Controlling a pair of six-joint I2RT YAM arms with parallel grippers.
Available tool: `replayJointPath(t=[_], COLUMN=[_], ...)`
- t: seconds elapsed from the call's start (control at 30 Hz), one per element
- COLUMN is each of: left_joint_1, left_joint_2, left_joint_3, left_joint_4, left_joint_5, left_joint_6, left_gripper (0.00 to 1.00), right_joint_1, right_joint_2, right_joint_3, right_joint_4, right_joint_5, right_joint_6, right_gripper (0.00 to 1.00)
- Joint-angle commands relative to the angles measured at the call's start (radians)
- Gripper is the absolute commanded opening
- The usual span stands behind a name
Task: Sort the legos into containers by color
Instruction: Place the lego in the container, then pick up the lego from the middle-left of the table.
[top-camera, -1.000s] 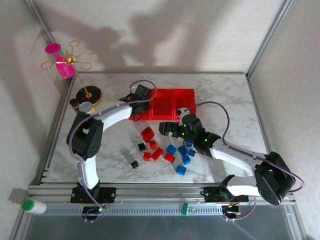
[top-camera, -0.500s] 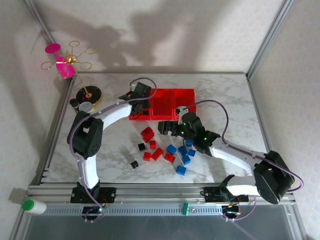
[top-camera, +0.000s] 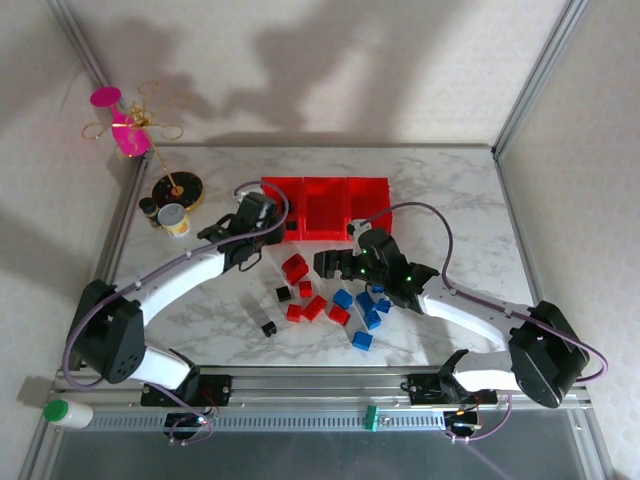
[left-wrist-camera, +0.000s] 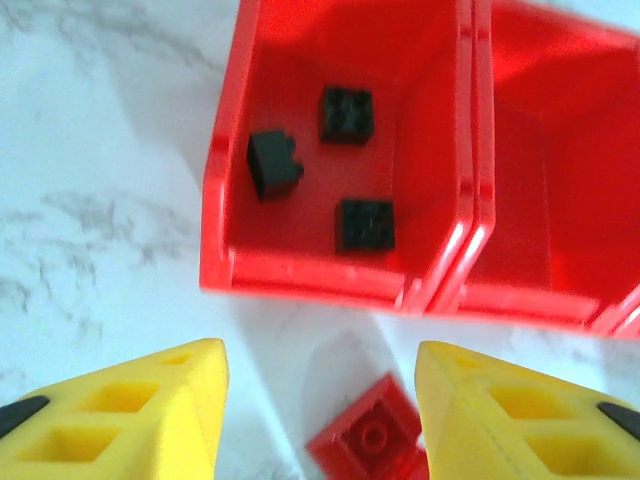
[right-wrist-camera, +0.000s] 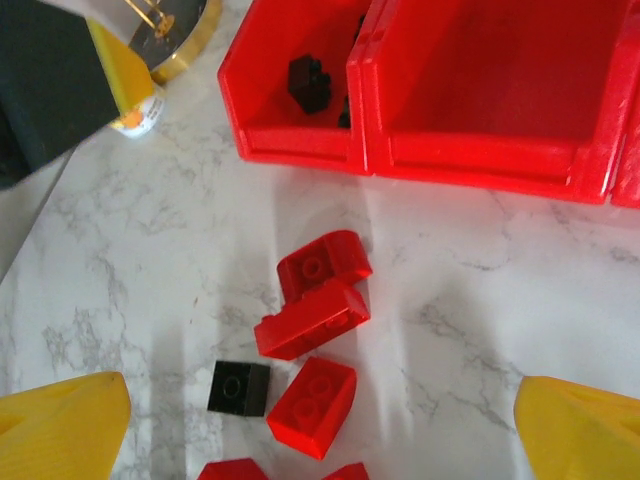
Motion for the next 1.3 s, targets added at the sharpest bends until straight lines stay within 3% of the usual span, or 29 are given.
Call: replayJointPath(t=[0.0,0.47,0.9,1.27], left_joint_1=[-0.042,-0.184,-0.254,-0.257], left_joint_2=[-0.075,-0.204,-0.038,0.088], left_joint_3=[-0.074,-0.312,-0.297,-0.251], left_joint_4=[-0.031,-0.046,0.001,0.074], left_joint_5=[0.007,0.073,0.061,0.043], left_joint_6=[-0.046,-0.167,-0.169,-0.171], left_gripper=[0.53,0.58,0.62,0.65], right_joint_1=[0.034,0.170,0.180,0.181], right_joint_2=[-0.024,-0.024,-0.013,-0.013], right_joint_3=[0.003,-0.077,-0.103,-0.100], right_joint_4=[-0.051,-0.073,-0.042,-0.043], right_joint_5=[0.016,0.063,0.098,0.118], right_joint_6=[-0.017,0.052,0.080,0.077], right_gripper=[0.99,0.99,0.99,0.99])
